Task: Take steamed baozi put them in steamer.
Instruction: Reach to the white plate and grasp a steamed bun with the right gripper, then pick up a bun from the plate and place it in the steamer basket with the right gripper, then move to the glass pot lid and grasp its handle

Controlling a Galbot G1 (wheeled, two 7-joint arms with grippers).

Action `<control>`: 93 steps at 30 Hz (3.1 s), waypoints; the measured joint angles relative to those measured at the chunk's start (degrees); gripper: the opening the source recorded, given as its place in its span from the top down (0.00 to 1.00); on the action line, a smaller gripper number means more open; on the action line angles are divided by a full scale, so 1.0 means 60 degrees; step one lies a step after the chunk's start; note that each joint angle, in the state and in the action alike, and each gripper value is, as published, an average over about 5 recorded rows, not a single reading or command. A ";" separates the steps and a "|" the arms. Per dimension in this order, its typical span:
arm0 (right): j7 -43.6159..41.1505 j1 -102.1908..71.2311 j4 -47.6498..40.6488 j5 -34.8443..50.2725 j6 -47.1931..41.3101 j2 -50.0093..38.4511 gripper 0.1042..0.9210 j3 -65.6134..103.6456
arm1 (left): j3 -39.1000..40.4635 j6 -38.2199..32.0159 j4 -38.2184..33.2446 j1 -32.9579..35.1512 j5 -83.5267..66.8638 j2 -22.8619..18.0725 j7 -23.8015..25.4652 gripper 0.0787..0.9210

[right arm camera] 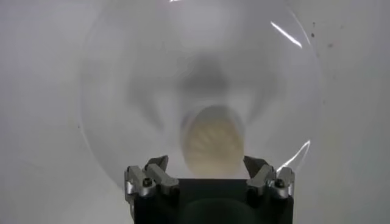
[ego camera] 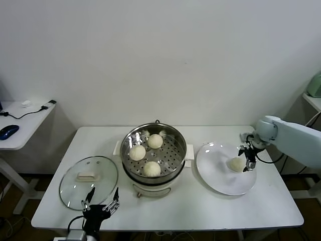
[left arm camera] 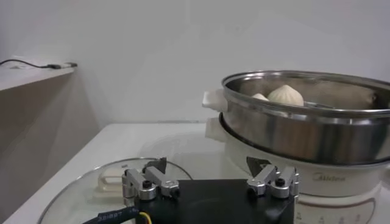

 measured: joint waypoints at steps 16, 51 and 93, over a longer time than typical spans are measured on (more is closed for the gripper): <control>0.0034 -0.0363 -0.0321 -0.0223 -0.0083 0.0245 0.27 0.0400 | 0.0030 -0.0077 -0.0106 0.0130 0.0058 0.0010 -0.0032 0.12; 0.1498 0.7274 0.5258 0.6538 -0.2033 0.2285 0.38 -0.3895 | 0.0198 0.0087 -0.0588 -0.0022 -0.0013 0.0188 0.0038 0.12; 0.1995 0.4470 0.3411 0.6238 -0.1900 0.3187 0.12 -0.2197 | 0.0041 0.0283 -0.0572 -0.0048 -0.0108 0.0315 0.0125 0.12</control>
